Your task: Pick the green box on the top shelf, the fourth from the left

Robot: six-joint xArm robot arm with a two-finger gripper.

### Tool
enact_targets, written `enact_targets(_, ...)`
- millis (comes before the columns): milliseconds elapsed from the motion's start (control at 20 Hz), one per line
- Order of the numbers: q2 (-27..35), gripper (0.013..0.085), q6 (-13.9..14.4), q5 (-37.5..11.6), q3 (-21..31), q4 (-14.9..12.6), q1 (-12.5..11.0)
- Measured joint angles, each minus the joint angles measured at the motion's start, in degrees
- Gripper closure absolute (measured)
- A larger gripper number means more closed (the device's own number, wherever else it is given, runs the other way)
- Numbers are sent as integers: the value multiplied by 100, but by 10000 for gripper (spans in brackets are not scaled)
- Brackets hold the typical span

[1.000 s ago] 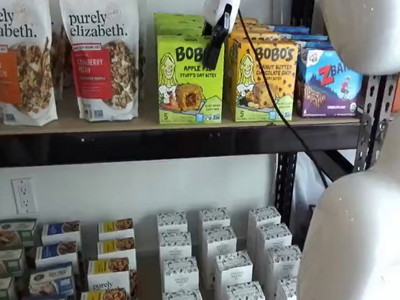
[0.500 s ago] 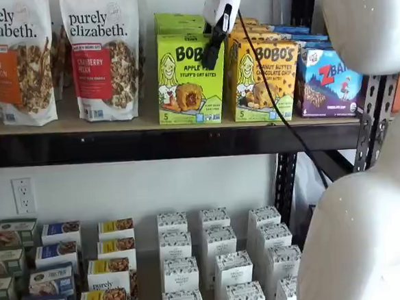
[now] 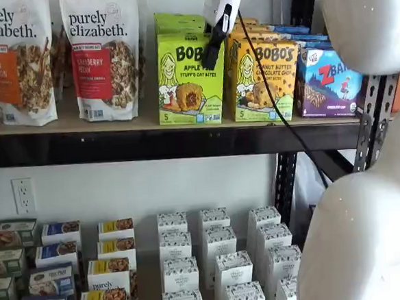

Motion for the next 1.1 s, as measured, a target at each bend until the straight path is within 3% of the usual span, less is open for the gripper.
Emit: enact_targets(1100,-56,810,64,580,-296,343,-99)
